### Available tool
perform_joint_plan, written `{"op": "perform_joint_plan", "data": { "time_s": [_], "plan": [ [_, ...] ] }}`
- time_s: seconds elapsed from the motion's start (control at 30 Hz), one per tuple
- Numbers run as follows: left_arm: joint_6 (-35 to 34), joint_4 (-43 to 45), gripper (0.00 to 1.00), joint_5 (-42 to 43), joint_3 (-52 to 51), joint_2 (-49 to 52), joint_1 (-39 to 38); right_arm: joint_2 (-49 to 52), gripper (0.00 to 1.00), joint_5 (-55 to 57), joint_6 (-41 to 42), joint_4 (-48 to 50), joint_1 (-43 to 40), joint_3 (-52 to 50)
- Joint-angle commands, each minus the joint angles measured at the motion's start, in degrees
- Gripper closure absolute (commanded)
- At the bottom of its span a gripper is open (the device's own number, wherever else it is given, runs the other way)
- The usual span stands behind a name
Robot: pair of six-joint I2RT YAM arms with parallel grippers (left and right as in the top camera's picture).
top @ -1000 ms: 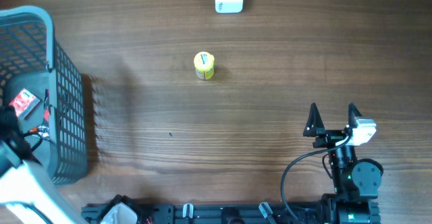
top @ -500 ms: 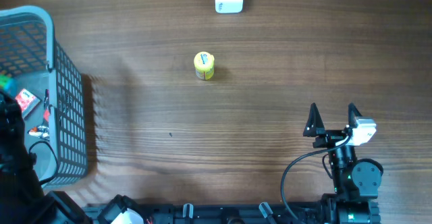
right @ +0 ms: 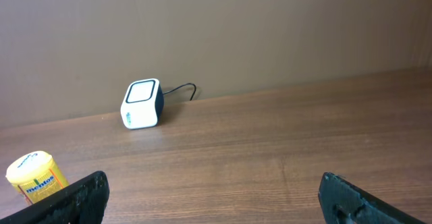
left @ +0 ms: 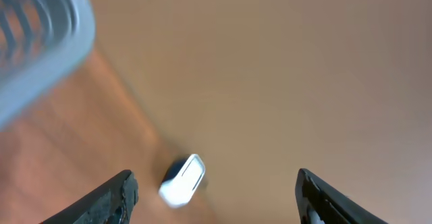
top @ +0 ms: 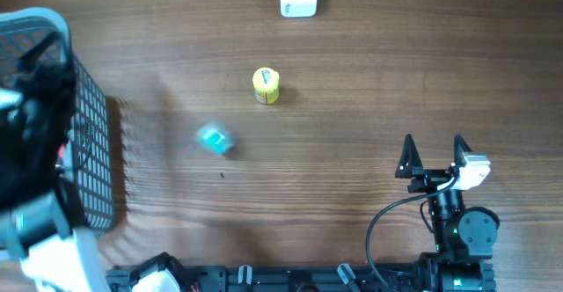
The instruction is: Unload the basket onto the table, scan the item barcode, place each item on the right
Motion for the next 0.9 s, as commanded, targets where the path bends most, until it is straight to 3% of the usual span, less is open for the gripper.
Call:
{"op": "perform_joint_plan", "data": {
  "time_s": [0.0, 0.3, 0.87],
  "plan": [
    [2.36, 0.22, 0.29, -1.51, 0.55, 7.78, -6.60, -0.31, 0.00, 0.39, 0.46, 0.11, 0.24, -0.07],
    [4.33, 0.20, 0.29, -11.80, 0.55, 14.08, -13.29, -0.31, 0.00, 0.39, 0.48, 0.11, 0.24, -0.07],
    [8.76, -1.68, 0.28, -12.48, 0.55, 14.05, -14.47, -0.31, 0.00, 0.39, 0.46, 0.11, 0.24, -0.07]
  ]
}}
